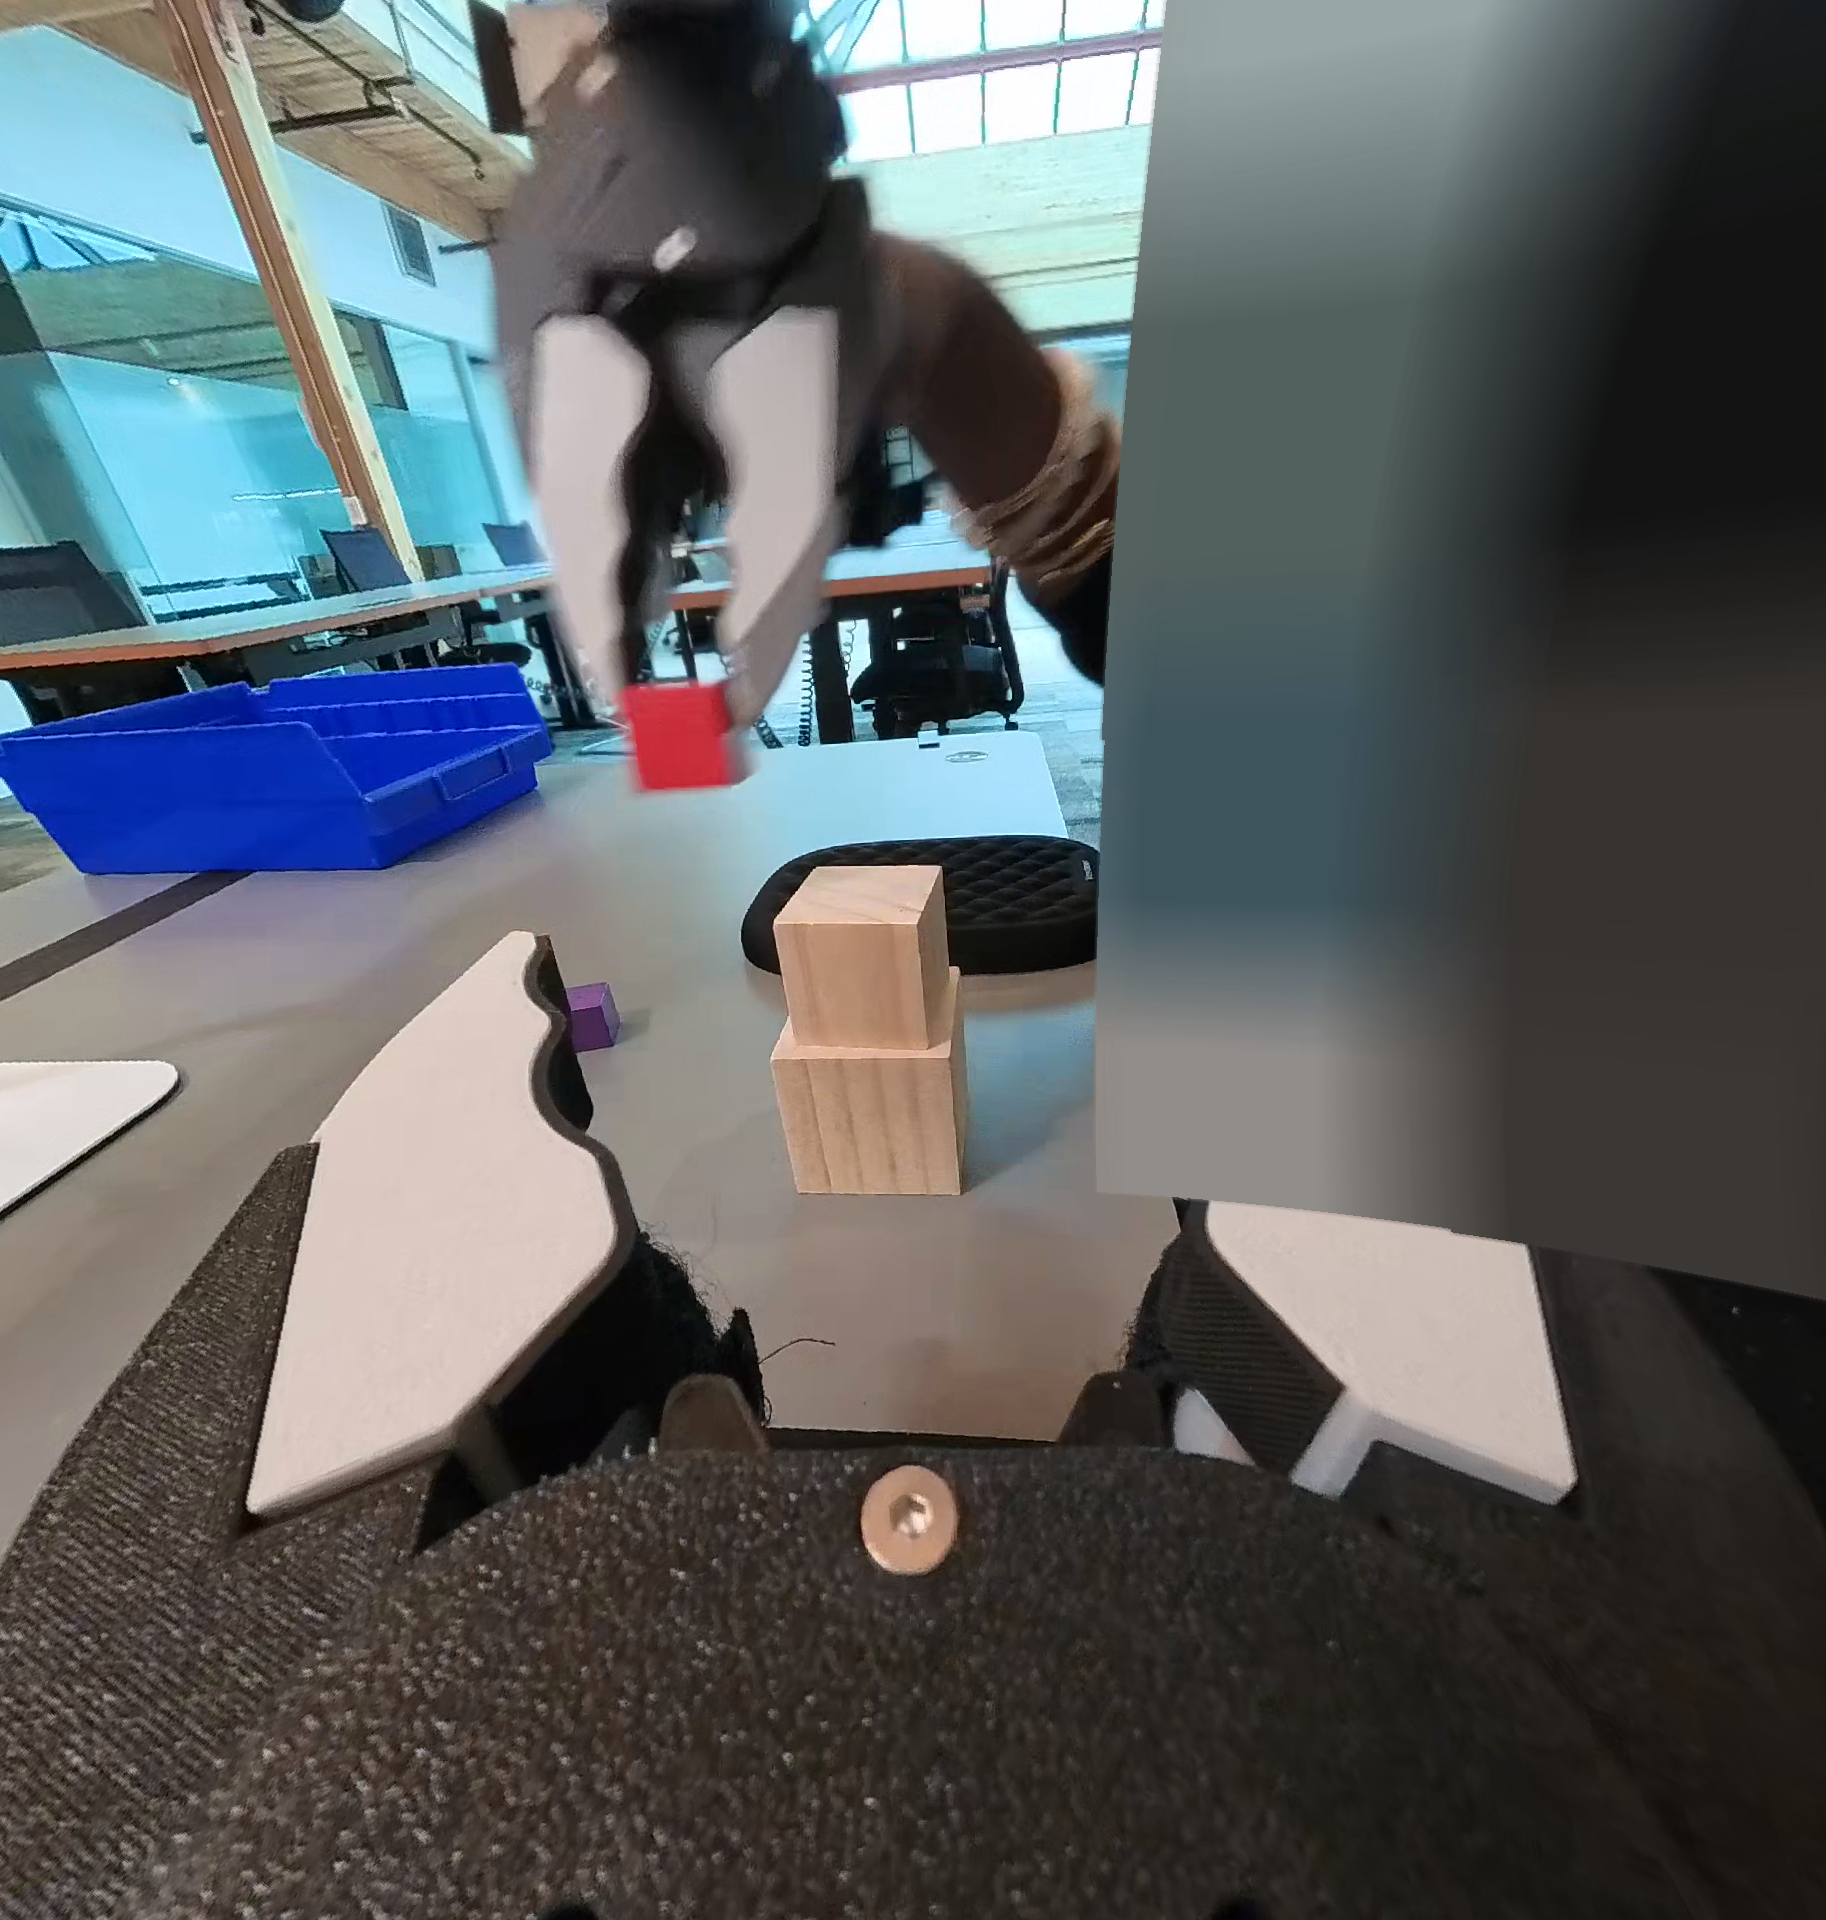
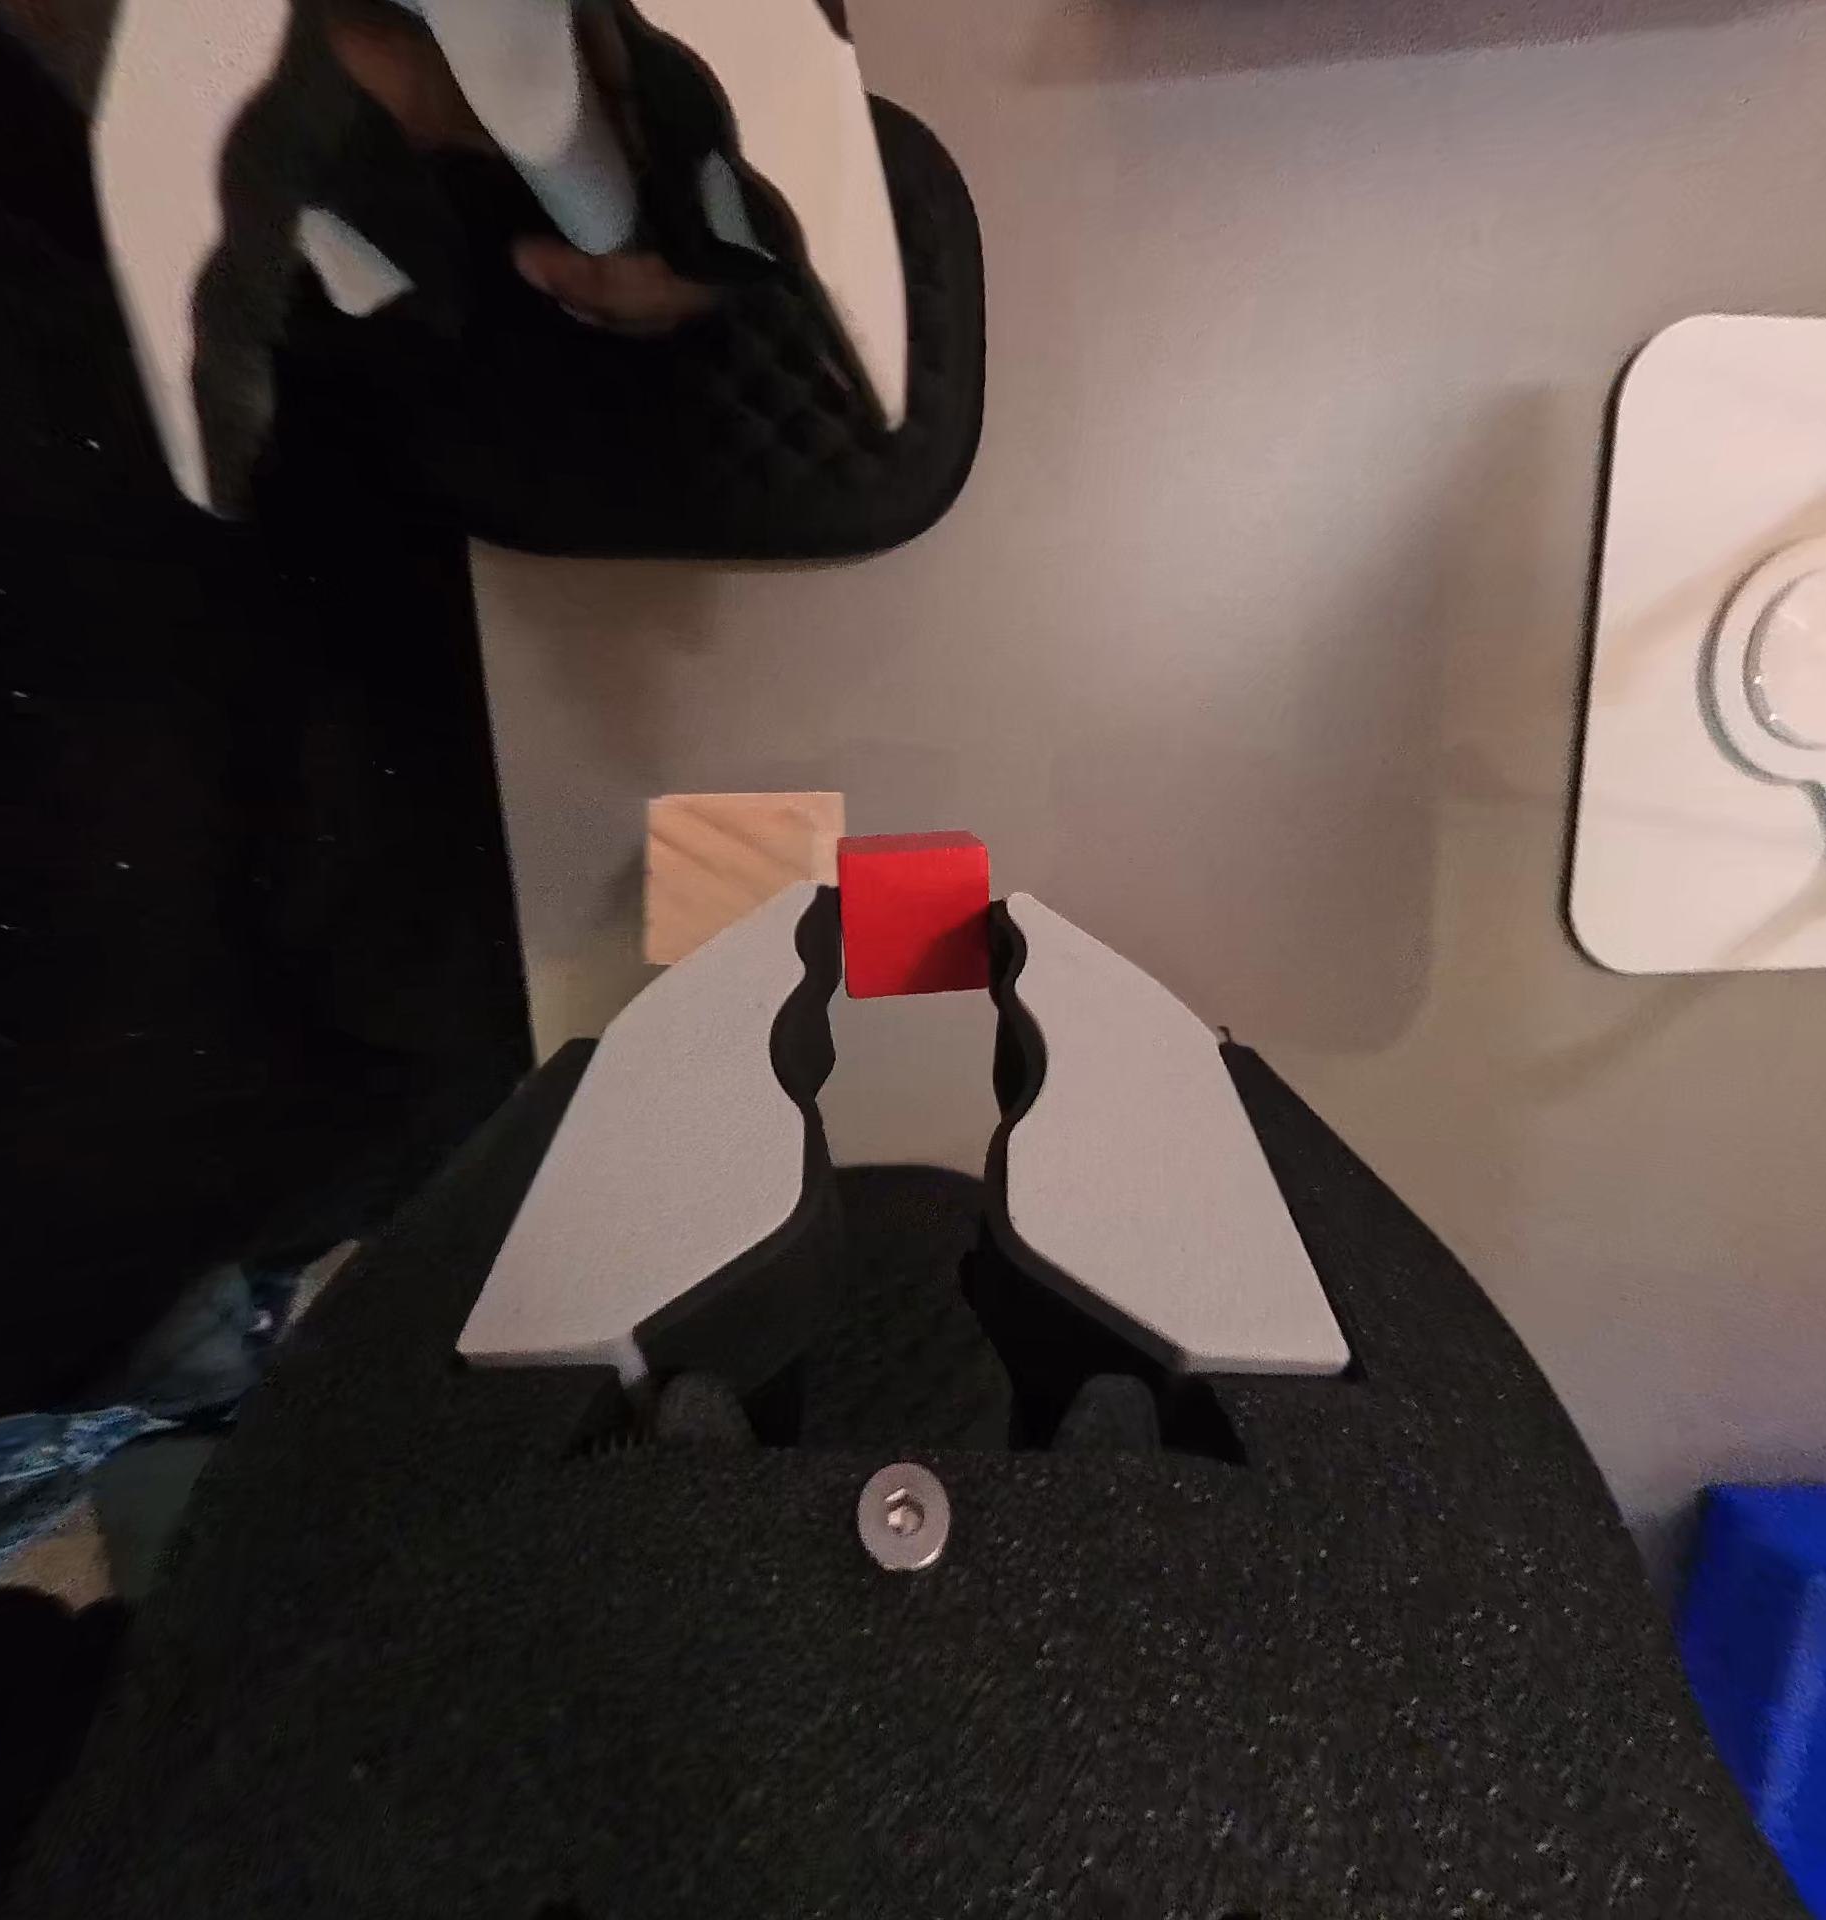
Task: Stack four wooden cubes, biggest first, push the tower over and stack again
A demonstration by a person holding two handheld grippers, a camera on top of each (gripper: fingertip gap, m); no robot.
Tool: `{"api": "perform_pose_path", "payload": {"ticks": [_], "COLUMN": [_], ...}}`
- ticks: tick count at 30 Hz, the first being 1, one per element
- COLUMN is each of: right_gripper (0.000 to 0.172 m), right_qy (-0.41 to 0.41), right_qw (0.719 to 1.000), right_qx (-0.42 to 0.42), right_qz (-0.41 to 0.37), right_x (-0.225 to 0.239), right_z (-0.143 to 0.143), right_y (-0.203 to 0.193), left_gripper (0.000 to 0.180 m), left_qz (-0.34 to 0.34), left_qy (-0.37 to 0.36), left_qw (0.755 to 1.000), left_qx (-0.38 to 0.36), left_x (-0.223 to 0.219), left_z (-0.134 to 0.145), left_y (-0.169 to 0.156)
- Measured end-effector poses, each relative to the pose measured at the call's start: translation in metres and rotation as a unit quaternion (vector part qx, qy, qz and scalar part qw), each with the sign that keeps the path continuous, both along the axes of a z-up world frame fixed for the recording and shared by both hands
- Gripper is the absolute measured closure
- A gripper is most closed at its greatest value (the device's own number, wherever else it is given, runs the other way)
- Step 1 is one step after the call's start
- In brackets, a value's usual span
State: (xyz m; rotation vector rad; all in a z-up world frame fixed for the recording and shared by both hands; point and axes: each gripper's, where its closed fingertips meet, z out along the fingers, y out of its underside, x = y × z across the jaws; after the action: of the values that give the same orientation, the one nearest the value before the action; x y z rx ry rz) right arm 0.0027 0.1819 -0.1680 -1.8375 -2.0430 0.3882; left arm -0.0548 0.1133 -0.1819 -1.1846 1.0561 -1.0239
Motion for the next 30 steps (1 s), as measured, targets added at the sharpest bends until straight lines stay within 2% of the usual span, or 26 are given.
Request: {"api": "perform_pose_path", "payload": {"ticks": [6, 12, 30], "right_gripper": [0.145, 0.145, 0.145], "right_qy": [-0.029, -0.028, -0.047], "right_qw": [0.999, 0.999, 0.996], "right_qx": [0.020, 0.003, 0.001], "right_qz": [-0.031, -0.044, -0.074], "right_x": [0.006, 0.001, 0.003], "right_z": [-0.003, -0.013, -0.033], "right_y": [-0.024, -0.038, -0.036], "left_gripper": [0.058, 0.058, 0.060], "left_qz": [0.001, 0.000, 0.001], "left_qy": [0.004, 0.005, 0.009], "left_qw": [1.000, 1.000, 1.000], "left_qx": [0.000, 0.002, 0.005], "left_x": [0.001, 0.001, 0.002], "left_z": [-0.001, -0.001, -0.002], "left_y": [0.000, 0.000, -0.001]}}
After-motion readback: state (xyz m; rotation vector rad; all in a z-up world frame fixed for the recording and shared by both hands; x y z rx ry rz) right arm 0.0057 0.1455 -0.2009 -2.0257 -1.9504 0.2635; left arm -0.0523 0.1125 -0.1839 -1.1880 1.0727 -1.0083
